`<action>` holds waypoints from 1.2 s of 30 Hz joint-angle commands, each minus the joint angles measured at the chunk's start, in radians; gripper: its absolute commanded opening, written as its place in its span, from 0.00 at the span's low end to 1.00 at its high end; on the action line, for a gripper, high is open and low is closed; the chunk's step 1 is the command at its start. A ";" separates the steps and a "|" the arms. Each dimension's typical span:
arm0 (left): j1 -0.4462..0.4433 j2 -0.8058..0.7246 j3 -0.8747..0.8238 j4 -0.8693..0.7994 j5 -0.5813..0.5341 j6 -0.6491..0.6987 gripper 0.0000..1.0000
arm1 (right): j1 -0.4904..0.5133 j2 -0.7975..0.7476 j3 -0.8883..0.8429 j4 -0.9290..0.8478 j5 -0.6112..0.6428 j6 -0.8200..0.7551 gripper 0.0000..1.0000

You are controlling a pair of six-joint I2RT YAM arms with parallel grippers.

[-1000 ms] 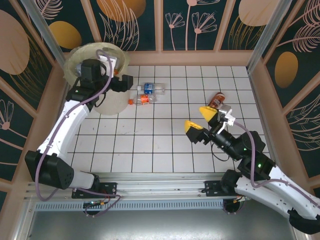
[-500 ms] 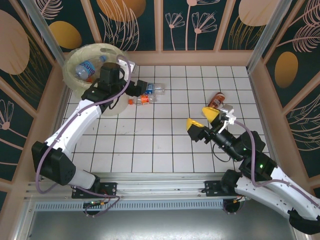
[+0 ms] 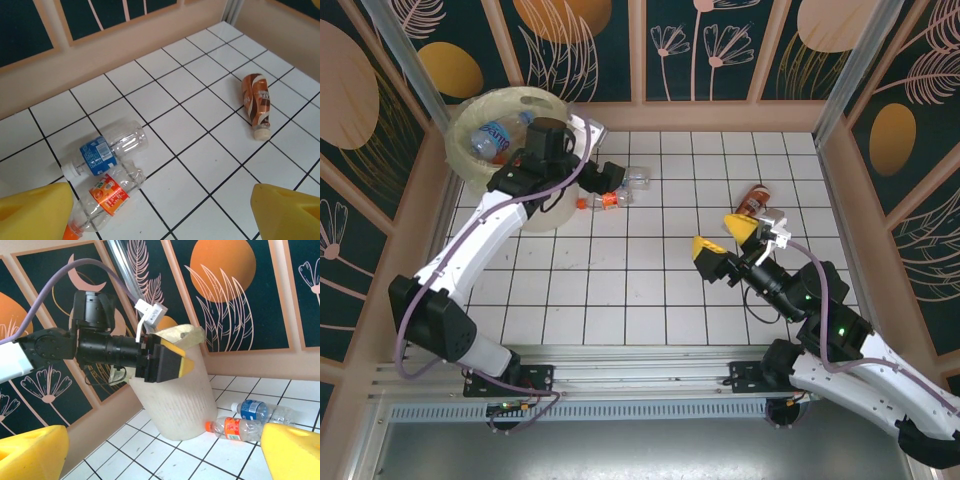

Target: Put the plastic bottles in the bin

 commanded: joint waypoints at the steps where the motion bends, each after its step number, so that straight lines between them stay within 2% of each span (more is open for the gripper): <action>1: -0.029 0.059 0.054 -0.015 -0.059 0.041 0.91 | -0.008 0.002 0.005 0.016 -0.001 0.003 0.99; 6: -0.055 0.170 0.125 -0.036 -0.169 0.091 0.92 | -0.010 0.007 0.005 0.012 -0.004 0.003 0.99; 20: -0.081 0.549 0.385 -0.197 -0.344 0.238 0.99 | -0.013 0.006 0.004 -0.018 0.002 -0.005 0.99; 36: -0.081 0.674 0.369 -0.288 -0.436 0.272 0.99 | -0.018 0.007 0.001 -0.026 -0.020 0.001 0.99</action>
